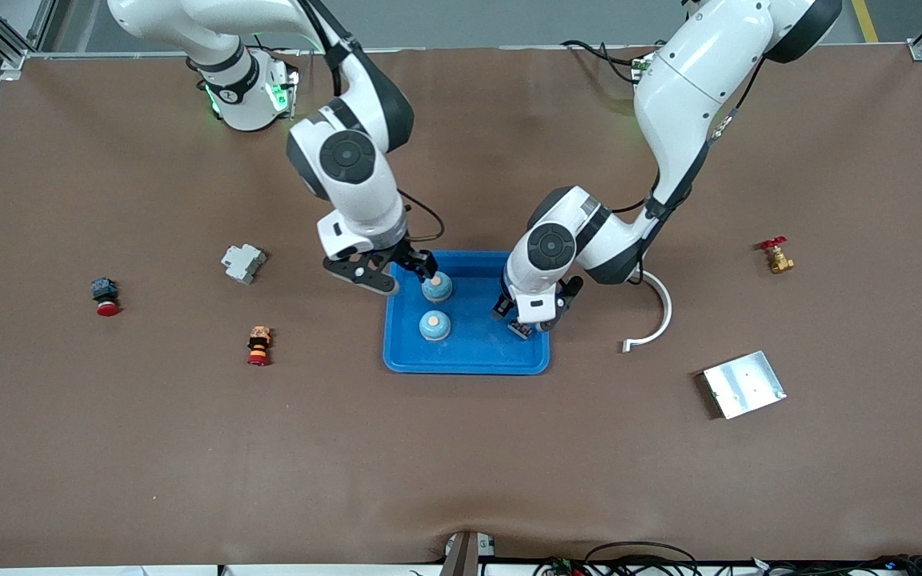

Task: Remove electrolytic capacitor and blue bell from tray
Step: 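Grasp a brown capacitor with the left gripper while the right grasps a bell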

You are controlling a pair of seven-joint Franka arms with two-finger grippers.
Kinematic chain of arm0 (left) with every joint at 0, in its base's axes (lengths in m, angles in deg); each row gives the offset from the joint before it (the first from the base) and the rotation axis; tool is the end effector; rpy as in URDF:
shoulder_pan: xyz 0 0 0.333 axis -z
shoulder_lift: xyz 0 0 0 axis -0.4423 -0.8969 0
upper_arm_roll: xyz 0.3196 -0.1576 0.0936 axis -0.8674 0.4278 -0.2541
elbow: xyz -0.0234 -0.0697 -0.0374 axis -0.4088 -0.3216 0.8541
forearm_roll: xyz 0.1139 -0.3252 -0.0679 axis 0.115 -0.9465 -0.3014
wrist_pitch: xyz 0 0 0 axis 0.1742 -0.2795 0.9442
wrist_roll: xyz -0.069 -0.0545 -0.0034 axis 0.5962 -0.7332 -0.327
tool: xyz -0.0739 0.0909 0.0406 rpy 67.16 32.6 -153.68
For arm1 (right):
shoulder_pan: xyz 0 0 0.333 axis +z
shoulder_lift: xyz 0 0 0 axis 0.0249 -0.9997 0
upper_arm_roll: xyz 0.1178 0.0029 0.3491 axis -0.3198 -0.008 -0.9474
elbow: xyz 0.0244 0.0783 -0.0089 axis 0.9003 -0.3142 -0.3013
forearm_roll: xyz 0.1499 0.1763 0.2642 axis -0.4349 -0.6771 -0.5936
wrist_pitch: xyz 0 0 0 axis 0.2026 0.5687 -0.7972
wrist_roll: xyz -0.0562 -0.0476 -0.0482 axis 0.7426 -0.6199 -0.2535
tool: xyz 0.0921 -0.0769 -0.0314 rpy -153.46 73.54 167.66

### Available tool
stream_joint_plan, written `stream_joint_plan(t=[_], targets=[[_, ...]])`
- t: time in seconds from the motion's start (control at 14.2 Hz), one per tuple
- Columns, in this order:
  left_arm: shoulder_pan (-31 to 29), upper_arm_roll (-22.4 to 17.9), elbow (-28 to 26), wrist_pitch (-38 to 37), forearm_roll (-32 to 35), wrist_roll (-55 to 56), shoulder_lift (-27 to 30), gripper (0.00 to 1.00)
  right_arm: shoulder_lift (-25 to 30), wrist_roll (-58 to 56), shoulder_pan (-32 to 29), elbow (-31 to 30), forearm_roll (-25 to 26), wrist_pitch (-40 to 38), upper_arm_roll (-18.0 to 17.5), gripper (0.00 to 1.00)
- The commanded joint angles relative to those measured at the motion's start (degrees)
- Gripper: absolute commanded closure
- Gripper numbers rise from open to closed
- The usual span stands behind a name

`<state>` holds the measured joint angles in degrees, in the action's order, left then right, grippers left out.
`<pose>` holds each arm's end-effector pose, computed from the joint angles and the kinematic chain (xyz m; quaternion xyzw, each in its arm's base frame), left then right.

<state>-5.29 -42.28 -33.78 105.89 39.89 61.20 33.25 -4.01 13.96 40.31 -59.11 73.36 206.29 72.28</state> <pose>0.5316 -0.4107 0.2331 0.8902 0.4479 -0.0806 0.0204 0.4868 0.4107 0.3850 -0.9784 0.2039 -0.0128 0.0327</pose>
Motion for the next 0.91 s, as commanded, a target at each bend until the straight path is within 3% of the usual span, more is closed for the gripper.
stream_joint_plan(t=[0.0, 0.21, 0.28, 0.42, 0.84], targets=[[0.4, -0.2, -0.3, 1.0, 1.7, 1.6, 0.5, 0.57, -3.7, 5.5, 3.3, 1.2, 1.1, 3.5, 0.7, 0.00], [0.3, -0.2, -0.2, 1.0, 1.7, 1.6, 0.5, 0.84, -6.5, 7.4, 4.8, 1.3, 1.1, 6.4, 0.7, 0.00], [0.3, -0.2, -0.2, 1.0, 1.7, 1.6, 0.6, 0.88, -6.9, 7.6, 4.8, 1.2, 1.1, 6.8, 0.7, 0.00], [0.3, -0.2, 0.0, 1.0, 1.7, 1.5, 0.8, 0.95, -7.8, 7.6, 4.8, 1.3, 1.1, 7.2, 0.7, 0.00], [-0.9, 0.0, 0.4, 0.3, 1.7, 1.3, 5.2, 0.95, -11.1, 7.6, 5.5, 1.6, 1.1, 10.2, 0.7, 0.00]])
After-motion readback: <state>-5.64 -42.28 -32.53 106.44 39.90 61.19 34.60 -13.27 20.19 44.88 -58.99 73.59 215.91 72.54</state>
